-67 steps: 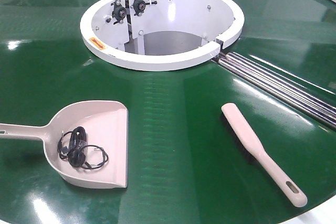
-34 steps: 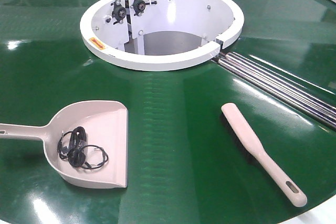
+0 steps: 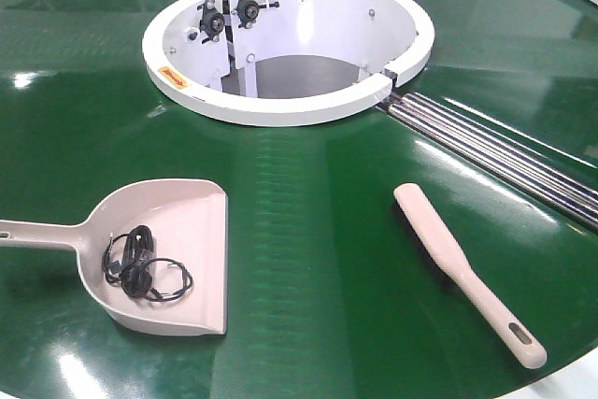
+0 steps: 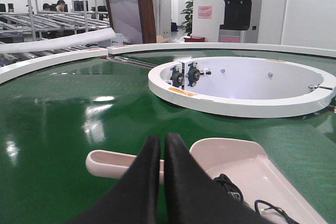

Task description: Clean and inspect green conveyor with broom and dustpan

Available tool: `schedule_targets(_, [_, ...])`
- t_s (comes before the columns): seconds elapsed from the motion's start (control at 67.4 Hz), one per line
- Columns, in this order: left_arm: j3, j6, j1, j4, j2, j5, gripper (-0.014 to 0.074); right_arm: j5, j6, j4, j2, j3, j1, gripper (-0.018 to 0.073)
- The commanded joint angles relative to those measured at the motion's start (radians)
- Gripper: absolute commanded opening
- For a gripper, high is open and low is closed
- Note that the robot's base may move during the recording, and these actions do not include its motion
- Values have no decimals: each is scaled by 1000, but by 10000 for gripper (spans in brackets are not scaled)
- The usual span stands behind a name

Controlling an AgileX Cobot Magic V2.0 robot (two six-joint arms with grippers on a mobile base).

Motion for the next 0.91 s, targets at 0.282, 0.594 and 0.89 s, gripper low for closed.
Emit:
schedule_targets(0.282, [27, -8, 0, -2, -16, -71, -7, -149, 1, -6, -18, 11, -7, -10])
schedule_targets(0.594, [27, -8, 0, -2, -16, -71, -7, -149, 1, -6, -18, 11, -7, -10])
schedule_targets(0.89, [27, -8, 0, -2, -16, -71, -7, -149, 1, -6, -18, 11, -7, -10])
